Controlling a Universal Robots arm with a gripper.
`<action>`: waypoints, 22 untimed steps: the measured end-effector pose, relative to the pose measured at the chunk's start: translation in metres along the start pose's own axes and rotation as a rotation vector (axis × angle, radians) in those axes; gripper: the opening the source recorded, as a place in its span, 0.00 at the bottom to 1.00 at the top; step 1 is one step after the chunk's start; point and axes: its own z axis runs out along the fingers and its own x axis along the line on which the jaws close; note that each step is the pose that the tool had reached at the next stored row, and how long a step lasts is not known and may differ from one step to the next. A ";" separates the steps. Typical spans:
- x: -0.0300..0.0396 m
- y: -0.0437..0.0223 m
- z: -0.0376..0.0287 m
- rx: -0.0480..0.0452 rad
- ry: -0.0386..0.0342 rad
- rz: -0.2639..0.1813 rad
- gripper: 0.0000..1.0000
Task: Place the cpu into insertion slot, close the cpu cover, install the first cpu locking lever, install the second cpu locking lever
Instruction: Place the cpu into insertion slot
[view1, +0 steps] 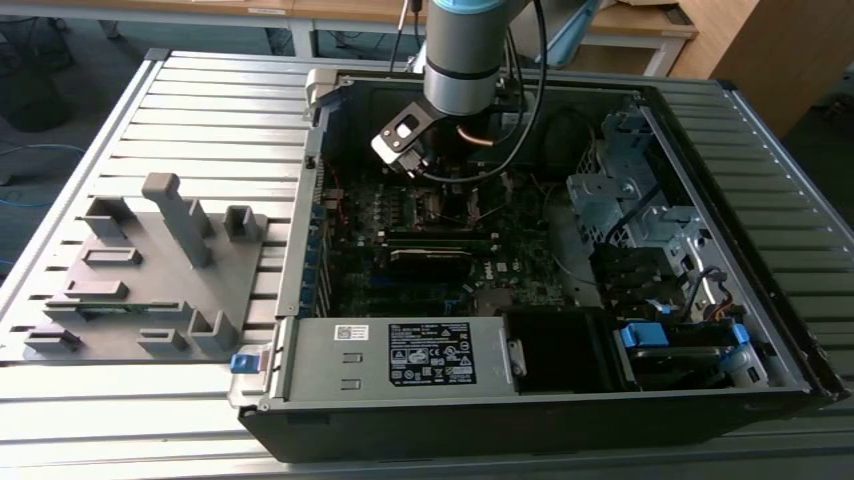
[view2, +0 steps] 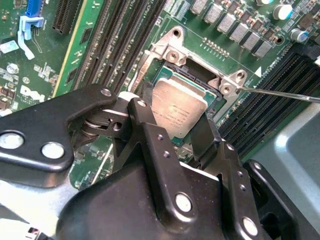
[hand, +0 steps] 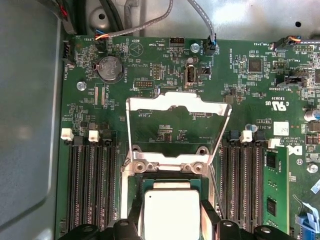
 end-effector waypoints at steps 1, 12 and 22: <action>0.0000 0.0000 0.0000 0.0001 -0.0002 0.000 0.54; 0.0039 -0.0001 0.0020 0.0002 -0.0004 0.008 0.54; 0.0042 -0.0001 0.0025 0.0004 -0.0008 0.030 0.54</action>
